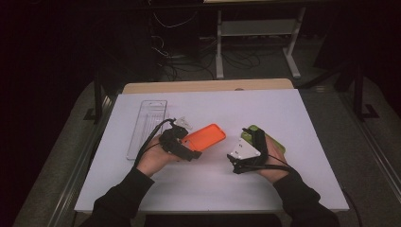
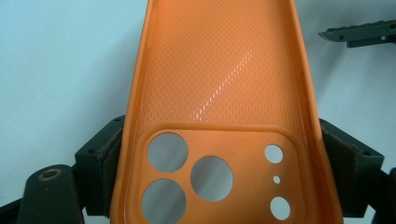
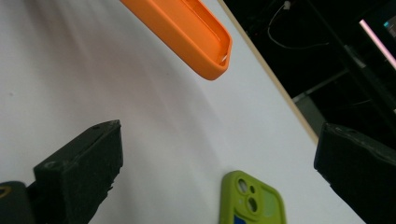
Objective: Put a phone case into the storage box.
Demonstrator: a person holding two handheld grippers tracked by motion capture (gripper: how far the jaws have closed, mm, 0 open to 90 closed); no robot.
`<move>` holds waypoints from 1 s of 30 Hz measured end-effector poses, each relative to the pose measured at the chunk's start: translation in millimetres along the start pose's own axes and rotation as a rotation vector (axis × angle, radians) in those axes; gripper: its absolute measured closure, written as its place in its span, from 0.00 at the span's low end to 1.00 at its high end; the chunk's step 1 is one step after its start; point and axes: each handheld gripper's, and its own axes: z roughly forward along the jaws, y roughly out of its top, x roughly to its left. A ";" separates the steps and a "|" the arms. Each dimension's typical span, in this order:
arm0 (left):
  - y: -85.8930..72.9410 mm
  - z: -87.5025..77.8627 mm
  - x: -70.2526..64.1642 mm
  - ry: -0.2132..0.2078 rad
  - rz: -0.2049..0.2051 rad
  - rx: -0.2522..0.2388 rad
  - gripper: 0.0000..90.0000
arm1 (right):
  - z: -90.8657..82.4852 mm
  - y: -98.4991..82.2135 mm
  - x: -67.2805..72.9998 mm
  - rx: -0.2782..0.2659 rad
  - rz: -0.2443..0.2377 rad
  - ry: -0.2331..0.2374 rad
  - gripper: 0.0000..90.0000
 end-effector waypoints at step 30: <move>2.9 0.4 -4.5 -0.014 0.017 0.004 0.18 | 0.7 5.9 19.6 -0.040 -0.409 -0.192 0.01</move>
